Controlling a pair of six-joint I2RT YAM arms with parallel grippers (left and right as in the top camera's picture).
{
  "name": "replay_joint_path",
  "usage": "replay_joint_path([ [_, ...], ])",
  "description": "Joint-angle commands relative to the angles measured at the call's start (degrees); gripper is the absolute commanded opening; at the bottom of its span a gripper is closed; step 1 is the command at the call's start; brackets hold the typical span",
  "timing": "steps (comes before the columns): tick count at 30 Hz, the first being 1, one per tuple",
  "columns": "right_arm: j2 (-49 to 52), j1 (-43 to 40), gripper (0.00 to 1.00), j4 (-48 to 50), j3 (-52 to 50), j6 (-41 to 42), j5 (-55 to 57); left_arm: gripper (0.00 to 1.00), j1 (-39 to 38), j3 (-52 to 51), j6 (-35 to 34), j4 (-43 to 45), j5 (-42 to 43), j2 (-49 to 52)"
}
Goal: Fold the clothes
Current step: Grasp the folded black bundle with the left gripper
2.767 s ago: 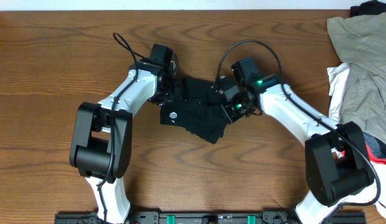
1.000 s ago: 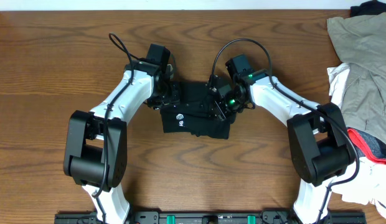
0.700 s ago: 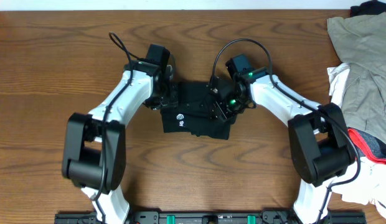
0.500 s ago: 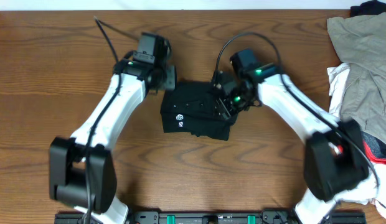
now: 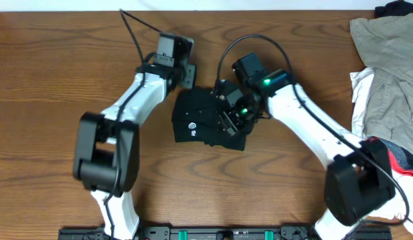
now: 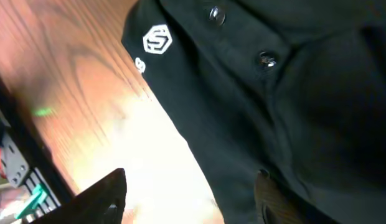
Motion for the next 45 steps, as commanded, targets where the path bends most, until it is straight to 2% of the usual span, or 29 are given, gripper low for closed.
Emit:
replay_joint_path([
  [1, 3.15, 0.81, 0.65, 0.68, -0.33, 0.22, 2.21, 0.56, 0.22, 0.02, 0.07, -2.1, 2.6, 2.84],
  [10, 13.31, -0.66, 0.67, 5.35, -0.33, 0.66, 7.93, 0.55, 0.24, 0.02, -0.09, -17.62, 2.6, 5.03],
  [14, 15.61, -2.01, 0.7, 9.07, -0.33, 0.66, 11.52, 0.43, 0.24, 0.02, -0.66, -26.91, 2.62, 5.03],
  [16, 15.61, -2.8, 0.74, 11.63, -0.31, 0.66, 13.57, 0.38, 0.24, 0.02, -3.98, -31.82, 2.64, 5.03],
  [19, 15.23, -3.89, 0.84, 15.21, 0.66, 0.63, 14.16, 0.36, -0.04, 0.02, -8.07, -37.18, 3.32, 5.03],
  [23, 15.13, -4.85, 0.88, 15.54, 4.57, 0.57, 13.55, 0.29, -0.2, 0.02, -8.07, -39.3, 5.66, 5.03],
  [26, 15.13, -4.94, 0.88, 10.99, 8.57, 0.31, 13.09, 0.22, 0.0, 0.11, -8.04, -39.26, 5.64, 4.48],
  [33, 12.22, -4.87, 0.9, -1.27, 16.13, -0.96, 13.27, 0.23, 2.64, 0.9, -7.82, -36.63, 5.62, -3.58],
  [36, 8.81, -4.87, 0.92, -3.19, 17.51, -0.98, 13.27, 0.32, 3.52, 0.9, -7.82, -31.5, 5.6, -7.63],
  [37, 7.37, -4.87, 0.93, -3.45, 17.51, -1.07, 13.25, 0.43, 3.67, 0.9, -7.85, -29.11, 5.6, -8.79],
  [40, 4.28, -4.83, 0.94, -5.01, 17.51, -1.9, 13.11, 0.64, 3.72, 0.9, -7.67, -23.32, 6.16, -9.92],
  [42, 3.15, -4.83, 0.94, -6.45, 17.51, -2.23, 13.09, 0.8, 3.74, 0.9, -3.61, -20.81, 12.5, -9.35],
  [44, 2.8, -4.83, 0.94, -7.91, 17.51, -2.23, 13.11, 0.88, 3.74, 0.9, 0.48, -19.82, 20.46, -7.76],
  [45, 2.8, -4.83, 0.93, -8.5, 17.51, -2.23, 13.11, 0.9, 3.74, 0.9, 0.63, -19.69, 21.38, -6.84],
])
